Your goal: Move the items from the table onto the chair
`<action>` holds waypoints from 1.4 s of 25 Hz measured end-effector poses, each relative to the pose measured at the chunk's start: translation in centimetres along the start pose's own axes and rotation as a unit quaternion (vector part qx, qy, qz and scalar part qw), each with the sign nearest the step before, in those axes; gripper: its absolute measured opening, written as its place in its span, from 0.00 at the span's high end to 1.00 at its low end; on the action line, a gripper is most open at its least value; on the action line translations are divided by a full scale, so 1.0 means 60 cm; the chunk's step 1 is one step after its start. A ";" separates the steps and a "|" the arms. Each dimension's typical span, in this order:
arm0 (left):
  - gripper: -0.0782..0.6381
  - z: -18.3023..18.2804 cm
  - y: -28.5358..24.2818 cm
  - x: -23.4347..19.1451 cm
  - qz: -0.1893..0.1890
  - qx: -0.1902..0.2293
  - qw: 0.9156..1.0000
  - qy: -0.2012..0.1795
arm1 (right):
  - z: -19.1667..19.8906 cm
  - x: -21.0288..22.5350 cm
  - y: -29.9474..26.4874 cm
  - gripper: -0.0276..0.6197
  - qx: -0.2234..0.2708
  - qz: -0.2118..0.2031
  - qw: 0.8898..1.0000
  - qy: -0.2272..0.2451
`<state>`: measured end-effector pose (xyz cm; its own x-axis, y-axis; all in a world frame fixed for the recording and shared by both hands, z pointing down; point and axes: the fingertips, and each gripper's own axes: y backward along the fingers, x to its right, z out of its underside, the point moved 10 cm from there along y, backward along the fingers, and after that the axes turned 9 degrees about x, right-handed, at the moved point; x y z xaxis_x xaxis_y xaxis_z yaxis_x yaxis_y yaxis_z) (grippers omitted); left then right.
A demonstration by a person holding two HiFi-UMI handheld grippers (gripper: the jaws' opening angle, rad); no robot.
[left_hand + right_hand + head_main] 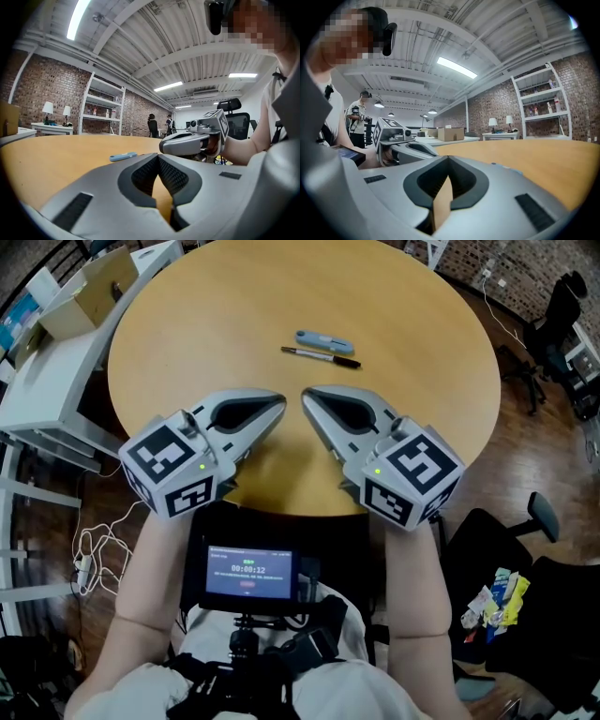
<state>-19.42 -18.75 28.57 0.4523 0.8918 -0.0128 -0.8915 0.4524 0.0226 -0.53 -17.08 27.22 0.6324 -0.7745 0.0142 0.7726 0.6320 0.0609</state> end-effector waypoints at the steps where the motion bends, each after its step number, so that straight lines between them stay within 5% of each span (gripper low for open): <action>1: 0.88 0.001 -0.001 -0.001 0.001 -0.003 1.000 0.003 | 0.000 0.000 0.000 0.95 0.000 0.000 1.000 0.000; 9: 0.88 0.001 -0.003 -0.003 -0.003 -0.014 1.000 0.015 | -0.006 0.011 0.004 0.95 -0.009 -0.002 1.000 0.016; 21: 0.88 0.007 -0.012 -0.010 0.006 -0.014 1.000 0.014 | -0.029 0.050 -0.011 0.94 -0.067 -0.023 0.992 0.107; 26: 0.88 0.006 -0.015 -0.004 0.009 -0.012 1.000 0.010 | -0.029 0.120 -0.012 0.77 -0.158 -0.036 0.972 0.170; 32: 0.88 0.008 -0.019 -0.003 0.020 -0.011 1.000 0.007 | 0.020 0.204 -0.038 0.77 -0.286 -0.062 0.937 0.193; 35: 0.88 0.009 -0.018 -0.005 0.022 -0.010 1.000 0.007 | 0.036 0.223 -0.054 0.77 -0.312 -0.087 0.932 0.163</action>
<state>-18.61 -19.52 29.09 0.4131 0.9103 -0.0272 -0.9106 0.4133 0.0034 5.31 -29.55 29.35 0.3999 -0.8810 -0.2529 0.6828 0.4704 -0.5591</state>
